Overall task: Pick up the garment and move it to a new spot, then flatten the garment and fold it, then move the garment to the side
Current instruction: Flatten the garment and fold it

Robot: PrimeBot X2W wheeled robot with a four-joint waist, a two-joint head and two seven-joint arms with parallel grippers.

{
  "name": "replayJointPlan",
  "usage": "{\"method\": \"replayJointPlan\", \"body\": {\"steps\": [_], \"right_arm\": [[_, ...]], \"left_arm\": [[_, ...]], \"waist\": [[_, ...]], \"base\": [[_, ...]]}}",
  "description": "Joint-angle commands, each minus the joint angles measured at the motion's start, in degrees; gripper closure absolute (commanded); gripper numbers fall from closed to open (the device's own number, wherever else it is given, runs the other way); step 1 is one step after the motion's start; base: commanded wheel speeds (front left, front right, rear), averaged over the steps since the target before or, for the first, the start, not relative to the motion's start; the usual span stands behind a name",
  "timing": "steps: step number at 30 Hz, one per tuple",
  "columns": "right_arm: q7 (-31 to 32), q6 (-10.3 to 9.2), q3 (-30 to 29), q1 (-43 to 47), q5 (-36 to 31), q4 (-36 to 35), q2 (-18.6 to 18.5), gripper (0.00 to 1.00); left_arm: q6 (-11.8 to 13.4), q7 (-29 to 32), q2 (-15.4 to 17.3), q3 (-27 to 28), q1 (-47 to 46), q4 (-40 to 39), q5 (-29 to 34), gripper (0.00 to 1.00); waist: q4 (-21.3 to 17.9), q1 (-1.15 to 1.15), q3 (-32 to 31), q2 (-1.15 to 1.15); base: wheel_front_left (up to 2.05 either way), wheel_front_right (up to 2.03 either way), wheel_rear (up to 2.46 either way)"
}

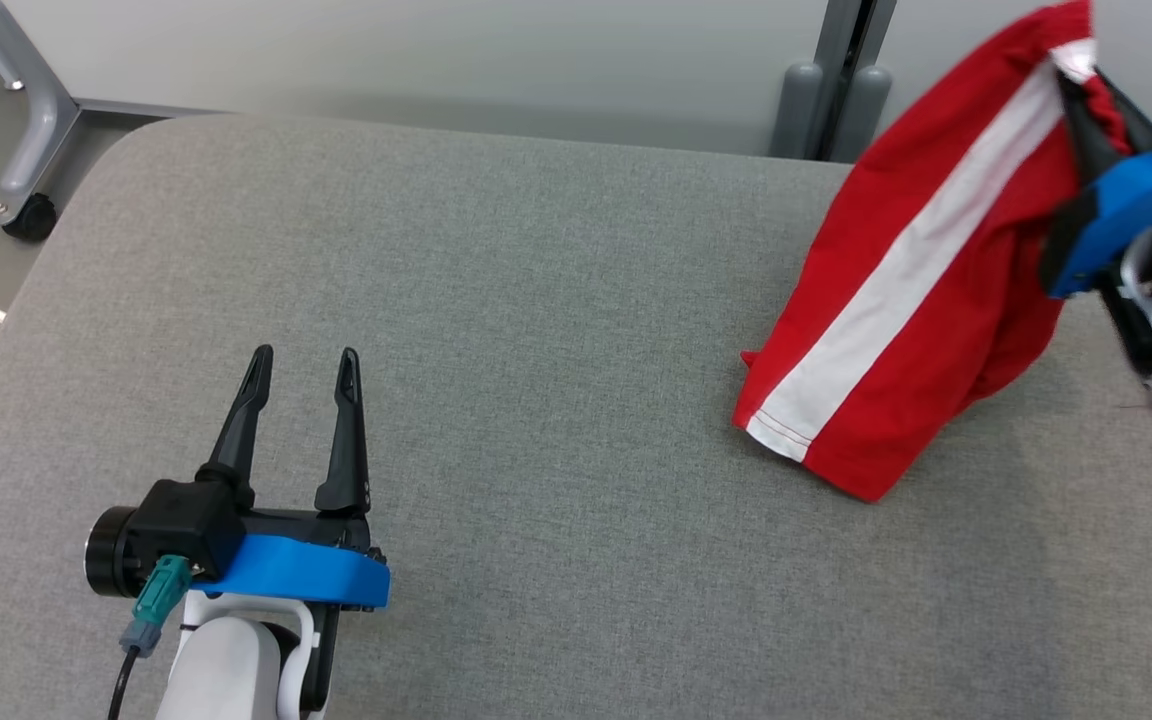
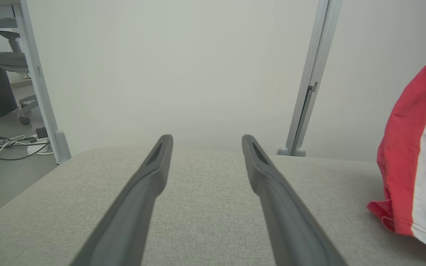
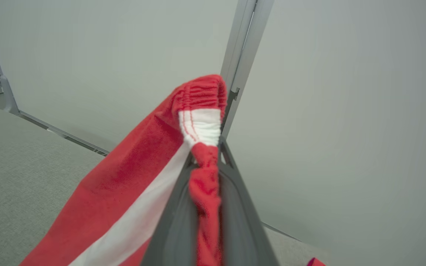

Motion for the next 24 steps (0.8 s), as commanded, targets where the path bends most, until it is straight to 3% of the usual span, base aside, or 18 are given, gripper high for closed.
{"method": "replayJointPlan", "body": {"steps": [1,8,14,19,24], "right_arm": [[-0.2,0.01,0.3,0.5,-0.1,-0.8,1.1,1.0],[-0.3,0.01,5.0,3.0,1.0,-8.5,9.6,1.0],[-0.3,0.01,9.8,-1.0,3.8,-10.9,17.2,1.0],[-0.3,0.01,9.0,-3.3,8.0,-13.6,19.5,1.0],[-0.2,0.01,8.1,1.1,9.1,-14.1,19.7,1.0]], "left_arm": [[-0.1,-0.3,0.0,0.3,0.5,-0.2,0.3,0.0],[-0.1,-0.3,0.0,0.7,1.4,-0.5,-0.2,0.0],[-0.1,-0.3,0.0,0.4,1.6,-0.3,-0.7,0.0],[-0.1,-0.3,0.0,0.5,1.7,-0.4,-1.0,0.0],[0.0,-0.3,0.0,0.9,2.2,-0.6,-1.0,0.0]], "waist": [[-0.3,0.01,-0.3,0.0],[0.0,0.01,-1.5,0.0],[1.6,0.01,-2.0,0.0],[2.1,0.01,-2.1,0.0],[1.0,0.01,-2.5,0.0]], "base": [[0.0,0.0,0.0],[0.0,0.0,0.0],[0.0,0.0,0.0],[0.0,0.0,0.0],[0.0,0.0,0.0]]}}
